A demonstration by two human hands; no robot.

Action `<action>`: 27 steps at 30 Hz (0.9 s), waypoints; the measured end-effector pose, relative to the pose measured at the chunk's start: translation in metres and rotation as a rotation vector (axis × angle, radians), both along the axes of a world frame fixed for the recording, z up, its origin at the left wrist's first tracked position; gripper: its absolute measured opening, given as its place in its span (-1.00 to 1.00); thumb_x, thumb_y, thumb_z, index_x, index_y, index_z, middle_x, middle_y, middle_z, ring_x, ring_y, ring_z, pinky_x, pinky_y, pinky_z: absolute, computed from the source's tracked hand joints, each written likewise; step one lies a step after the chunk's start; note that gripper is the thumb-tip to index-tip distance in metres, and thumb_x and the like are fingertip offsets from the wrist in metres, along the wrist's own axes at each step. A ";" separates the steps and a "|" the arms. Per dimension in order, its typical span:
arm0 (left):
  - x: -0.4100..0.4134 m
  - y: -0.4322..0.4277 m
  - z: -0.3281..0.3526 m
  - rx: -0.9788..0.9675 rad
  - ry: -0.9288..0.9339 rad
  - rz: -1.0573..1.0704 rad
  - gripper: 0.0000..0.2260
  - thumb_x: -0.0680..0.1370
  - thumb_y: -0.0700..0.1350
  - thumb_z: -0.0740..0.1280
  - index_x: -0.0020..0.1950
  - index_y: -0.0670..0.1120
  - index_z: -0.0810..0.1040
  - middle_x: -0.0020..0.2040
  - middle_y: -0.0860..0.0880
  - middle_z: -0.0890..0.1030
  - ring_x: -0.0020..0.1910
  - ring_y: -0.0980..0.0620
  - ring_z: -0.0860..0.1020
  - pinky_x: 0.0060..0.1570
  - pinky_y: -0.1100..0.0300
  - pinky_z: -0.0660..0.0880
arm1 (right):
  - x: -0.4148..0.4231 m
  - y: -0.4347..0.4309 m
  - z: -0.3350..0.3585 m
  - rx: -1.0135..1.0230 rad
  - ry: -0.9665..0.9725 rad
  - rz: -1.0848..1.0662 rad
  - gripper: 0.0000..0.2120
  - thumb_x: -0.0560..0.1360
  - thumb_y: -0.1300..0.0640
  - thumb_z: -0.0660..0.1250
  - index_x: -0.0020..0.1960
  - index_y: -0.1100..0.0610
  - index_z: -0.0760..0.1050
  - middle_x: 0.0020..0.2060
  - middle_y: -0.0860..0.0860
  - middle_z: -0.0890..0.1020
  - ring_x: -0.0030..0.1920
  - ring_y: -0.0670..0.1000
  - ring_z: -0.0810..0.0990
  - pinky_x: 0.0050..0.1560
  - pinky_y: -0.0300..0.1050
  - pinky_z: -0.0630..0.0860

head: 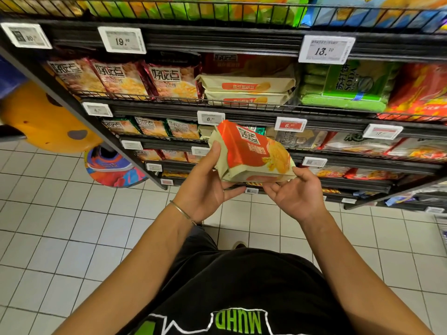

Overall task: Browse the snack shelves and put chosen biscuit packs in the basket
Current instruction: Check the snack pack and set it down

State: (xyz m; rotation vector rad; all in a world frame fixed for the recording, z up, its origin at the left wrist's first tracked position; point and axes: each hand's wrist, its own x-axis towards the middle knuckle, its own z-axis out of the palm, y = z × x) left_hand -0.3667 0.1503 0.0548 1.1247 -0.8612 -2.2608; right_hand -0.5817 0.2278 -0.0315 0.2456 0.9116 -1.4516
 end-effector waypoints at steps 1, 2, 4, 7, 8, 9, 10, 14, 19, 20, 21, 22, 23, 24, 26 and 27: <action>0.002 0.000 -0.002 0.008 0.012 0.014 -0.45 0.50 0.31 0.33 0.40 0.06 0.56 0.37 -0.12 0.61 0.37 -0.22 0.56 0.42 -0.28 0.40 | 0.000 0.000 0.000 0.010 0.009 -0.003 -0.62 0.57 0.03 0.23 0.34 0.09 0.56 0.36 0.18 0.61 0.27 0.23 0.66 0.23 0.16 0.57; 0.005 -0.001 -0.004 0.008 0.013 0.024 -0.41 0.50 0.30 0.34 0.45 0.04 0.52 0.38 -0.14 0.60 0.37 -0.23 0.56 0.42 -0.28 0.40 | 0.000 0.000 0.000 0.016 0.015 -0.004 -0.59 0.58 0.04 0.24 0.39 0.09 0.53 0.36 0.18 0.61 0.26 0.24 0.66 0.23 0.16 0.57; 0.010 -0.006 -0.008 -0.003 0.004 0.041 -0.41 0.52 0.27 0.33 0.49 0.02 0.49 0.37 -0.15 0.60 0.35 -0.23 0.57 0.39 -0.24 0.44 | 0.001 -0.001 0.000 0.021 0.034 -0.015 -0.52 0.58 0.07 0.24 0.49 0.06 0.47 0.37 0.18 0.60 0.28 0.25 0.65 0.24 0.16 0.58; 0.019 -0.018 -0.012 -0.021 -0.075 0.073 -0.43 0.54 0.26 0.30 0.48 0.00 0.50 0.35 -0.16 0.62 0.33 -0.22 0.59 0.28 -0.16 0.55 | -0.002 -0.001 0.001 -0.017 0.056 -0.080 -0.49 0.54 0.19 0.26 0.48 0.01 0.49 0.34 0.20 0.62 0.26 0.28 0.66 0.19 0.17 0.61; 0.022 -0.022 -0.013 -0.031 -0.113 0.086 -0.43 0.55 0.29 0.27 0.46 0.00 0.51 0.34 -0.15 0.63 0.32 -0.21 0.60 0.26 -0.15 0.57 | -0.004 -0.001 0.003 -0.042 0.062 -0.092 -0.46 0.50 0.22 0.29 0.47 0.01 0.50 0.33 0.20 0.63 0.27 0.29 0.66 0.19 0.18 0.62; 0.025 -0.026 -0.014 -0.044 -0.141 0.090 -0.42 0.57 0.33 0.21 0.45 0.02 0.51 0.32 -0.13 0.64 0.32 -0.19 0.60 0.27 -0.16 0.56 | -0.005 -0.001 0.004 -0.072 0.069 -0.090 -0.42 0.45 0.24 0.31 0.47 0.01 0.51 0.33 0.20 0.63 0.28 0.29 0.65 0.20 0.19 0.62; 0.028 -0.029 -0.015 -0.063 -0.162 0.082 -0.41 0.57 0.38 0.16 0.45 0.06 0.52 0.31 -0.10 0.65 0.31 -0.17 0.61 0.28 -0.17 0.54 | -0.006 -0.001 0.005 -0.090 0.085 -0.081 -0.39 0.42 0.26 0.32 0.46 0.01 0.51 0.33 0.19 0.63 0.30 0.29 0.63 0.22 0.19 0.61; 0.033 -0.033 -0.021 -0.128 -0.273 0.059 -0.51 0.59 0.31 0.24 0.40 0.07 0.54 0.27 -0.08 0.68 0.26 -0.13 0.64 0.23 -0.14 0.57 | -0.004 -0.002 0.011 -0.139 0.137 0.001 -0.38 0.38 0.22 0.40 0.45 0.02 0.53 0.33 0.14 0.62 0.36 0.23 0.58 0.39 0.16 0.51; 0.037 -0.028 -0.036 -0.023 -0.306 0.123 -0.64 0.63 0.20 0.30 0.30 0.01 0.58 0.16 -0.06 0.73 0.12 -0.08 0.71 -0.16 0.08 0.67 | -0.007 -0.002 0.016 -0.240 0.111 0.022 -0.41 0.39 -0.06 0.55 0.35 0.10 0.53 0.24 0.13 0.62 0.29 0.19 0.58 0.34 0.16 0.54; 0.037 -0.027 -0.038 -0.007 -0.285 0.136 -0.66 0.62 0.19 0.30 0.28 0.01 0.59 0.14 -0.06 0.73 0.08 -0.08 0.72 -0.18 0.08 0.67 | -0.007 -0.001 0.016 -0.258 0.114 0.028 -0.46 0.43 -0.07 0.52 0.34 0.11 0.55 0.26 0.14 0.62 0.30 0.19 0.58 0.38 0.19 0.51; 0.037 -0.027 -0.039 -0.005 -0.274 0.146 -0.67 0.62 0.18 0.31 0.26 0.01 0.60 0.12 -0.06 0.74 0.07 -0.07 0.73 -0.17 0.09 0.67 | -0.007 -0.001 0.017 -0.268 0.129 0.041 -0.54 0.48 -0.05 0.47 0.31 0.11 0.61 0.27 0.15 0.63 0.30 0.19 0.60 0.38 0.20 0.51; 0.037 -0.028 -0.041 -0.016 -0.281 0.149 -0.67 0.61 0.19 0.32 0.24 0.03 0.61 0.11 -0.04 0.74 0.06 -0.06 0.73 -0.16 0.09 0.67 | -0.007 -0.001 0.017 -0.272 0.154 0.053 -0.61 0.50 -0.03 0.45 0.28 0.09 0.65 0.25 0.14 0.66 0.26 0.17 0.64 0.33 0.19 0.56; 0.037 -0.029 -0.042 -0.037 -0.308 0.145 -0.68 0.60 0.21 0.33 0.23 0.05 0.62 0.10 -0.03 0.75 0.07 -0.06 0.73 -0.15 0.08 0.67 | -0.007 -0.001 0.019 -0.278 0.173 0.065 -0.62 0.48 -0.02 0.48 0.27 0.05 0.67 0.23 0.13 0.68 0.21 0.16 0.66 0.26 0.18 0.60; 0.036 -0.030 -0.043 -0.057 -0.342 0.140 -0.68 0.60 0.22 0.32 0.23 0.07 0.62 0.10 -0.01 0.75 0.07 -0.06 0.72 -0.15 0.09 0.67 | -0.007 -0.002 0.023 -0.294 0.190 0.080 -0.57 0.44 -0.01 0.53 0.29 0.02 0.65 0.23 0.12 0.67 0.19 0.15 0.67 0.22 0.17 0.62; 0.035 -0.032 -0.046 -0.057 -0.362 0.133 -0.67 0.62 0.24 0.30 0.28 0.11 0.58 0.13 -0.01 0.74 0.08 -0.08 0.72 -0.19 0.10 0.67 | -0.008 -0.003 0.031 -0.362 0.221 0.154 -0.40 0.41 -0.01 0.57 0.43 -0.03 0.54 0.29 0.09 0.63 0.22 0.13 0.65 0.21 0.15 0.58; 0.035 -0.033 -0.047 -0.037 -0.354 0.121 -0.66 0.63 0.24 0.28 0.32 0.12 0.55 0.12 0.00 0.74 0.06 -0.08 0.73 -0.23 0.11 0.66 | -0.008 -0.004 0.037 -0.398 0.235 0.197 -0.36 0.44 0.01 0.55 0.49 -0.04 0.47 0.32 0.09 0.60 0.24 0.13 0.63 0.20 0.14 0.57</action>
